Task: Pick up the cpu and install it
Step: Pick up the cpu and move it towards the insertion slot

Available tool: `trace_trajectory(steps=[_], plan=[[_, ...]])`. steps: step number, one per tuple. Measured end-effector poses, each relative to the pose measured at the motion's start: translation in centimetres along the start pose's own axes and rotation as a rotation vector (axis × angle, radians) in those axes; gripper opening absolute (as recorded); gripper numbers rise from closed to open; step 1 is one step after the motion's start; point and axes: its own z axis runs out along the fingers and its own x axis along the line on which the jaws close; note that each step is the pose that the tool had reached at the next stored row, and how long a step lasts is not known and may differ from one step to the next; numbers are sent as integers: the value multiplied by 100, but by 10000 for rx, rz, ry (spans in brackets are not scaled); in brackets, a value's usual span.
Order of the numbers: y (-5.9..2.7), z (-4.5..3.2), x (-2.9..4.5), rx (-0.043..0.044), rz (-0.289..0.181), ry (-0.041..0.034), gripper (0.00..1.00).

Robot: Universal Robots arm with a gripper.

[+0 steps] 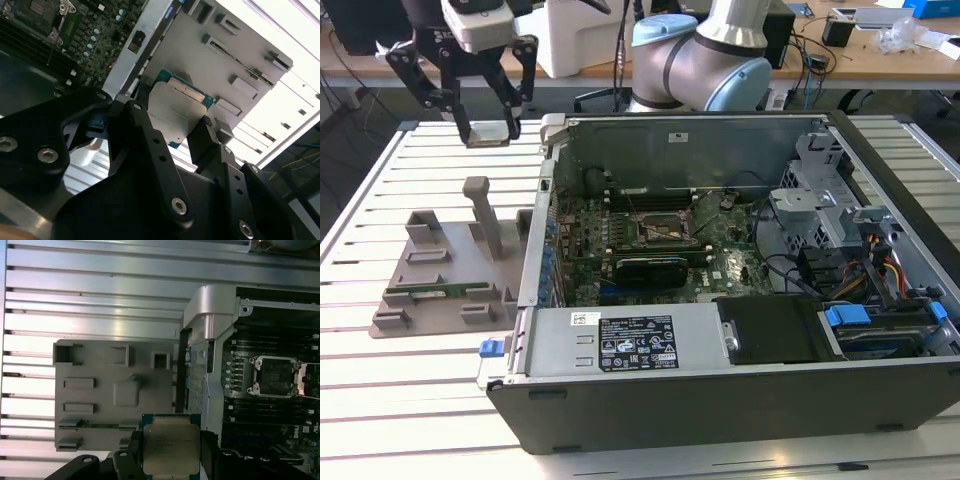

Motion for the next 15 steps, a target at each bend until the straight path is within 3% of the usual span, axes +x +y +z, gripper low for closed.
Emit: trace_trajectory(steps=[5,10,15], plan=[[29,43,-160,51,-1,5,55],[130,141,-329,89,-3,26,55],[128,184,-531,110,-3,28,55]])
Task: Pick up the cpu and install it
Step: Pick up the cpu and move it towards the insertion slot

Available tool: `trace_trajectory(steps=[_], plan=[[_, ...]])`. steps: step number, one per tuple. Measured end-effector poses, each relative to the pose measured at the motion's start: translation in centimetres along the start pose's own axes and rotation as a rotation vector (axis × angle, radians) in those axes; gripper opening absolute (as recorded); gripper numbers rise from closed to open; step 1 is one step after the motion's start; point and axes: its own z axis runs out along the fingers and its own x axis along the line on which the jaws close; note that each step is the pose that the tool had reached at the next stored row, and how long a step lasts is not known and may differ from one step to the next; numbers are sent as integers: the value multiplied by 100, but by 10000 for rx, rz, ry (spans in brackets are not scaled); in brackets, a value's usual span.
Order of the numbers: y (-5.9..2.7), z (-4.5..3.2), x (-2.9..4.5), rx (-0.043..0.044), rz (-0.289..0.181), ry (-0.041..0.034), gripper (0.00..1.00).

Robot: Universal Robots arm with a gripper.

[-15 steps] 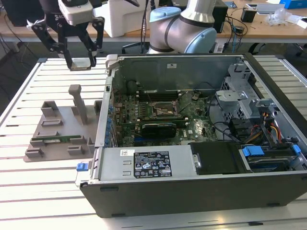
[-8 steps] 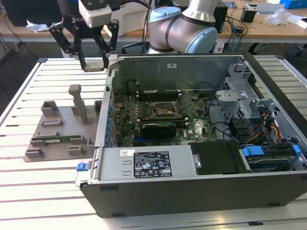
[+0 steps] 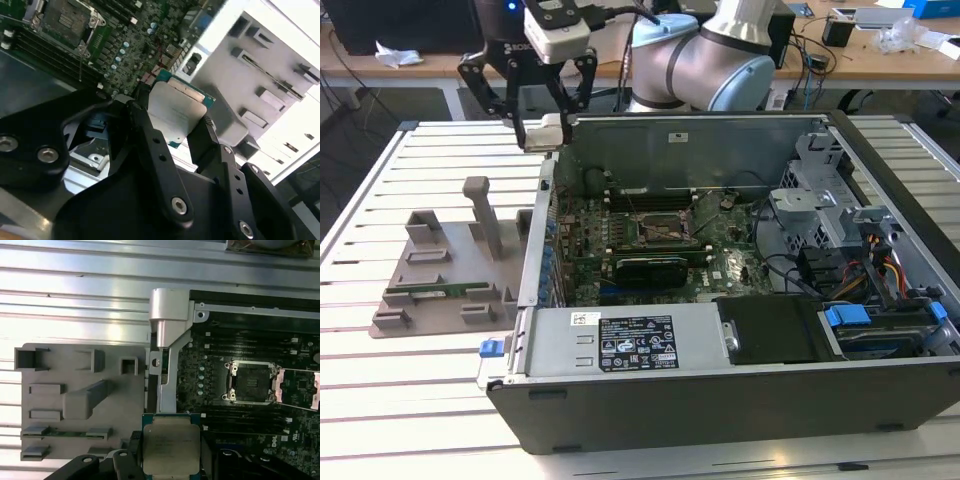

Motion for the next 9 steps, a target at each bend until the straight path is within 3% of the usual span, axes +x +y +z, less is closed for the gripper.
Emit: trace_trajectory(steps=[6,9], plan=[[-13,44,-265,23,-3,2,55],[-17,52,-359,26,0,2,55]])
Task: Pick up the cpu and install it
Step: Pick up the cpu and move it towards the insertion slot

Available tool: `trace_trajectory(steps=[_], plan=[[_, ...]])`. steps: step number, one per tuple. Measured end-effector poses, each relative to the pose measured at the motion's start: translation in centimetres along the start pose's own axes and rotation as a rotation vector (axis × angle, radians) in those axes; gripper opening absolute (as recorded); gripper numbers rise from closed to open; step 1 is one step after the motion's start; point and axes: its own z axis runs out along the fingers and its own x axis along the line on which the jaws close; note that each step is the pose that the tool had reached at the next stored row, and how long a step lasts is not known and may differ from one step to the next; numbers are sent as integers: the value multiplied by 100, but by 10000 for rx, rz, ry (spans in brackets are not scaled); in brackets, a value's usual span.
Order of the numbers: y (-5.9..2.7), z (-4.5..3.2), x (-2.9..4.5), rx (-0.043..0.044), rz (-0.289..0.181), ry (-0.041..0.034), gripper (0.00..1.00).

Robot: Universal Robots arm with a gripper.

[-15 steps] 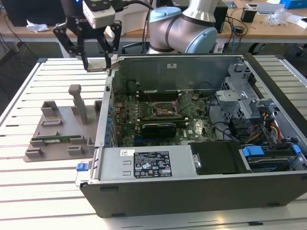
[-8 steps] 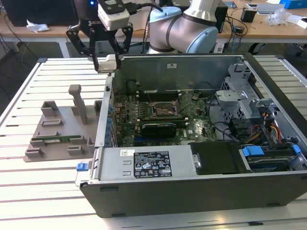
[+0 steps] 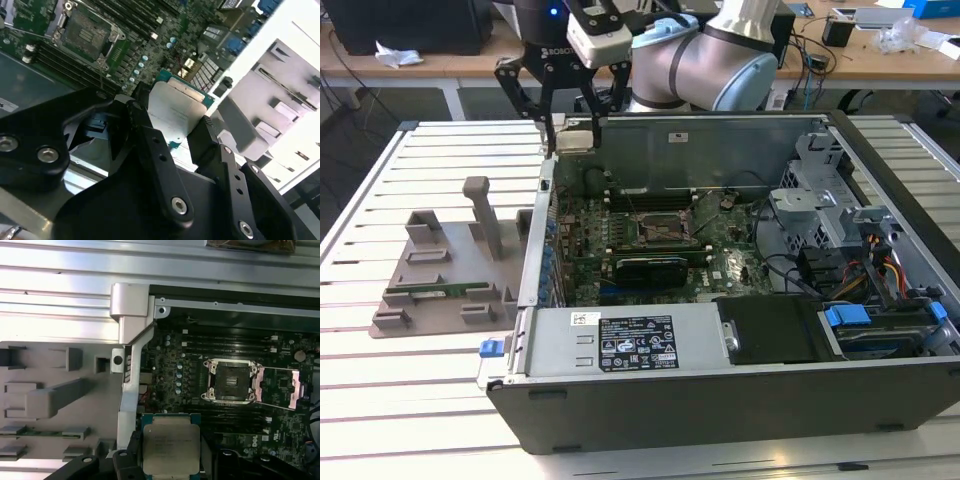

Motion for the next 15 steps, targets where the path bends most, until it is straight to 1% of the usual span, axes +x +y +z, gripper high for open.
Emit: trace_trajectory(steps=[3,4,6,7,9,10,12,13,15], plan=[[-6,9,-109,5,-1,0,55],[-9,11,-164,12,-1,0,55],[-12,13,-212,29,-2,0,55],[-14,14,-254,71,-3,3,55],[-15,14,-273,110,-4,6,55],[-16,15,-291,180,-6,10,55],[-18,16,-315,266,-8,14,55],[-18,16,-323,282,-8,16,55],[-20,17,-347,289,-9,17,55]])
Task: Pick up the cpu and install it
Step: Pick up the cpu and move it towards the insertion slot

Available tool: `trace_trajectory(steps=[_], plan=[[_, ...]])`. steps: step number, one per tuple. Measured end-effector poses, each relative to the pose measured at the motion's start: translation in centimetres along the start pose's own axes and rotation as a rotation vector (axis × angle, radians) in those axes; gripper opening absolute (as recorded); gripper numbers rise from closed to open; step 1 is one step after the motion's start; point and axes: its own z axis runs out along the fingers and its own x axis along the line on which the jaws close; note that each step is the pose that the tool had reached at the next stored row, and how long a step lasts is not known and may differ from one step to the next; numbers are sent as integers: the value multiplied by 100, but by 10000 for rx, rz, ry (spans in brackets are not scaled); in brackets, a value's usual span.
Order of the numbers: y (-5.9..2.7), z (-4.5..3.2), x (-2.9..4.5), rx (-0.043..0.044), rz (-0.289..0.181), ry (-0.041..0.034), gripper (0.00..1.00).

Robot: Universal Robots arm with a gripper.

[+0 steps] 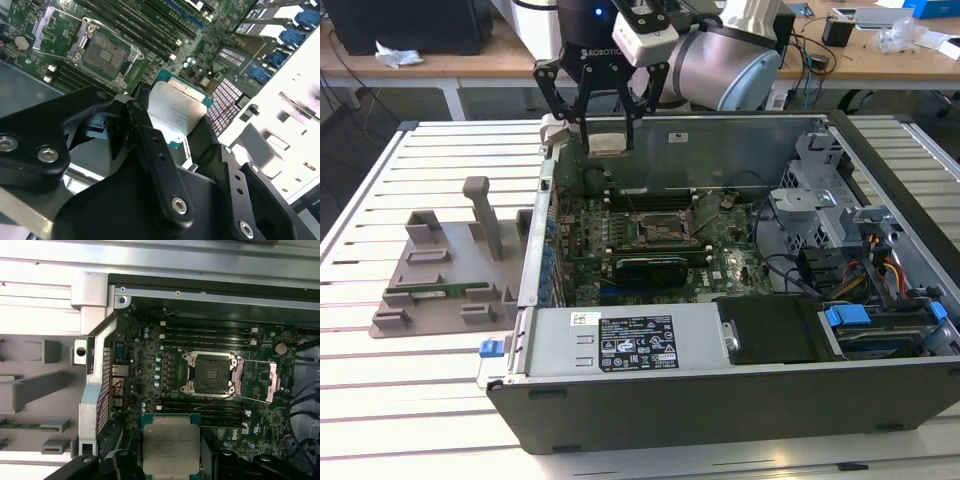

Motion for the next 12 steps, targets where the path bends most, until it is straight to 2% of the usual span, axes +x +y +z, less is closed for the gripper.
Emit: trace_trajectory(steps=[9,12], plan=[[-1,77,-145,6,0,5,55],[4,137,-190,7,0,11,55]])
